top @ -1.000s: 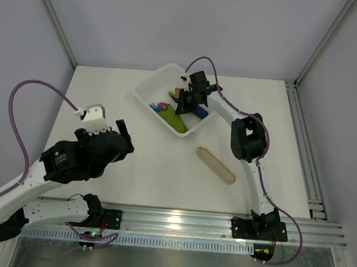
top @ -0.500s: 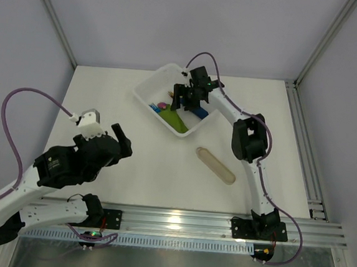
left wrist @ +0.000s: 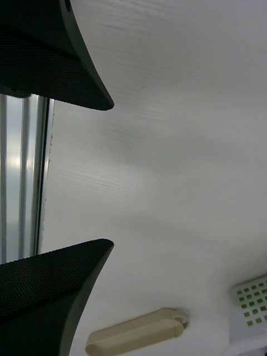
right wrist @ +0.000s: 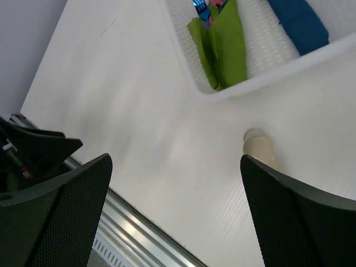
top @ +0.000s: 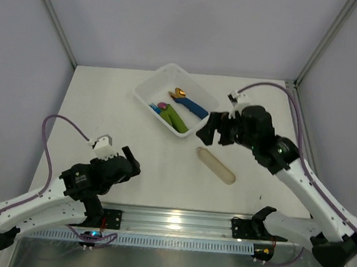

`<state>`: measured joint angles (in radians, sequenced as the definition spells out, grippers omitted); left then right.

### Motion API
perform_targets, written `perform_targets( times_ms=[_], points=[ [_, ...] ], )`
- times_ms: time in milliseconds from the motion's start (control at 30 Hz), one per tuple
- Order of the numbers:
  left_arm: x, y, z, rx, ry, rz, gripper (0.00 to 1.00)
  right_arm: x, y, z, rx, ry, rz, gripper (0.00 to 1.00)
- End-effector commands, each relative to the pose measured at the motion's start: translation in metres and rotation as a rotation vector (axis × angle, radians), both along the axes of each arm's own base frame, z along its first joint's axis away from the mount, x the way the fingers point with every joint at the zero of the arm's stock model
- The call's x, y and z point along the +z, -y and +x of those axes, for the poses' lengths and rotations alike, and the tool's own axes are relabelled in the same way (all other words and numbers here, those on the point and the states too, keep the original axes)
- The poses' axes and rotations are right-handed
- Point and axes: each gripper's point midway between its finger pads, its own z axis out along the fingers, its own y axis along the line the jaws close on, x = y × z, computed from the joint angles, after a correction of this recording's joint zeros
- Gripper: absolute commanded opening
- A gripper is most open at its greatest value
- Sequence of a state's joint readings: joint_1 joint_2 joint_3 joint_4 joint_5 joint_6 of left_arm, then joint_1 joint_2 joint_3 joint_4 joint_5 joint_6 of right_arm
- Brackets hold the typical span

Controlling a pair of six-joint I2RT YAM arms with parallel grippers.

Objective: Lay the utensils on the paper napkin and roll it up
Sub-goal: Place the utensils in the bin, then reset both arms

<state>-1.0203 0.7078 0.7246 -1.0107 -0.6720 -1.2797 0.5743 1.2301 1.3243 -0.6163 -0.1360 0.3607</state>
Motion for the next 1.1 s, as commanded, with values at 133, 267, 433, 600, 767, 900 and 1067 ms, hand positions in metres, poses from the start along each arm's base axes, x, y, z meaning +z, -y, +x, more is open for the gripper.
perform_targets(
  times_ms=[133,267,433,600,767,900,1067],
  points=[
    [0.017,0.041,0.005,-0.031,0.188,-0.528,0.99,-0.152,0.066,-0.086,-0.216,-0.16,0.005,0.99],
    [0.015,0.048,0.0,-0.069,0.222,-0.648,0.99,-0.169,0.068,-0.113,-0.196,-0.135,0.174,1.0],
    [0.039,0.068,0.004,-0.188,0.342,-0.705,0.99,-0.153,0.06,-0.125,-0.116,-0.018,0.343,1.0],
    [0.042,0.1,0.006,-0.352,0.366,-0.625,0.99,-0.162,0.045,-0.13,-0.024,-0.014,0.387,1.0],
    [0.03,0.125,0.005,-0.419,0.353,-0.683,0.99,-0.185,0.039,-0.125,-0.042,-0.044,0.427,0.99],
    [0.032,0.131,-0.001,-0.456,0.37,-0.741,0.99,-0.188,0.043,-0.117,-0.1,-0.02,0.467,1.0],
    [0.032,0.132,-0.012,-0.499,0.383,-0.824,0.99,-0.196,0.051,-0.11,-0.172,-0.005,0.494,0.99]
  ],
)
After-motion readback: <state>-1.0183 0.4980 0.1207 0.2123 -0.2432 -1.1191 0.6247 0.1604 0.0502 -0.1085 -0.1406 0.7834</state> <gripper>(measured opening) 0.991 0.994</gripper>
